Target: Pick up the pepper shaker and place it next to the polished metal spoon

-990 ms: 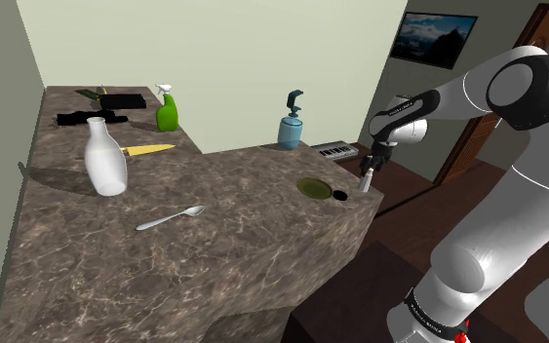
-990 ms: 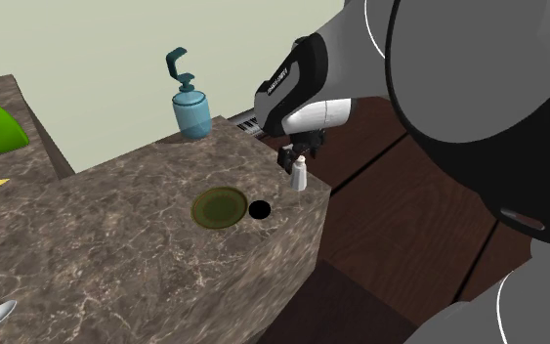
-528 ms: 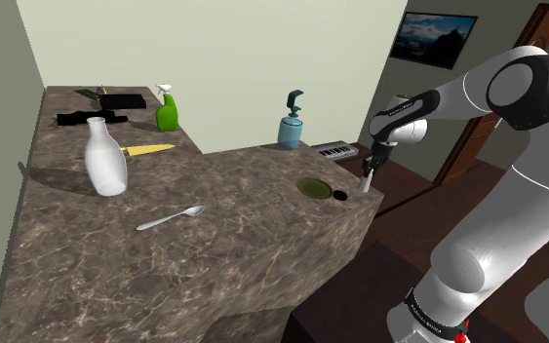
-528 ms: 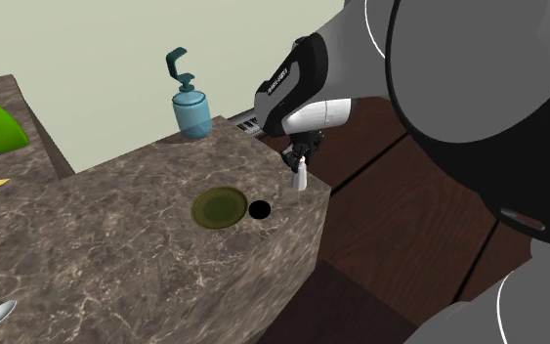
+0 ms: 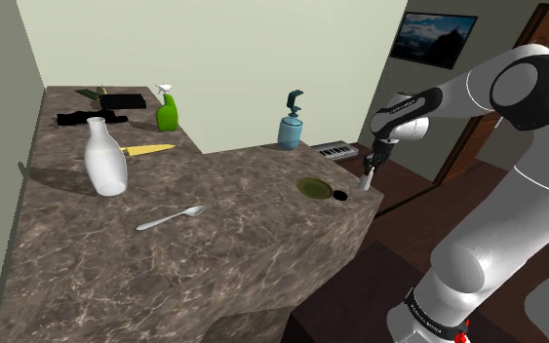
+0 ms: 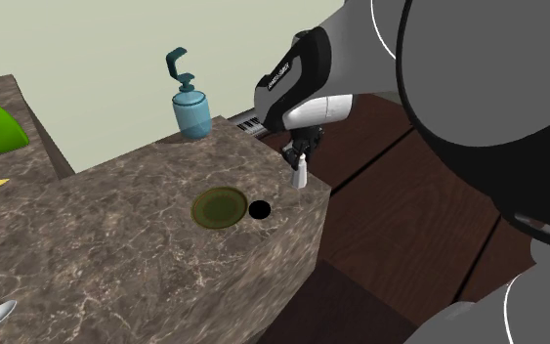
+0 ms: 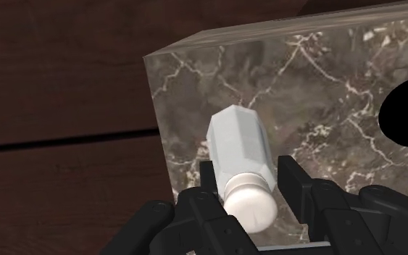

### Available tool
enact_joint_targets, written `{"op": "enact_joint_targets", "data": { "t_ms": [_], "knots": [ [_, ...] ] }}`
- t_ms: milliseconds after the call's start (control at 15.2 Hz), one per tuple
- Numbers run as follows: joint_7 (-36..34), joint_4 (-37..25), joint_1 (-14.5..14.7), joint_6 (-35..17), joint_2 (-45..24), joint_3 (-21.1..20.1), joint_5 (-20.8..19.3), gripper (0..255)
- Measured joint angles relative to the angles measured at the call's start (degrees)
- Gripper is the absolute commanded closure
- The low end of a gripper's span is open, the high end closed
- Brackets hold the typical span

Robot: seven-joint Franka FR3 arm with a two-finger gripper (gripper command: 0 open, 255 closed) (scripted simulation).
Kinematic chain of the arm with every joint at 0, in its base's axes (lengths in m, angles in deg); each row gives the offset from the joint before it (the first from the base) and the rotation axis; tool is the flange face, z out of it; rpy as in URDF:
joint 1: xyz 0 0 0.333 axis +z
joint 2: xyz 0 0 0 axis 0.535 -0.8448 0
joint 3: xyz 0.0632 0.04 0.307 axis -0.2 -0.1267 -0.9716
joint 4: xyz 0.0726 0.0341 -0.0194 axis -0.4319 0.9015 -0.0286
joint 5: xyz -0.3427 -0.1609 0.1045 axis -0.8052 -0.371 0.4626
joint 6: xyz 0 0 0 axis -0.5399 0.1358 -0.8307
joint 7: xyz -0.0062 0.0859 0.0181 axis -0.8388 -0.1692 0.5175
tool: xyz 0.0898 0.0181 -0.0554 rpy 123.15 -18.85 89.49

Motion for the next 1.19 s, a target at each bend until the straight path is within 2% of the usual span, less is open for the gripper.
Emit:
{"op": "enact_joint_targets", "data": {
  "t_ms": [1188],
  "knots": [
    [-1.5, -8.0, 0.0, 14.3, 6.8, -1.0, -2.5, 255]
  ]
}}
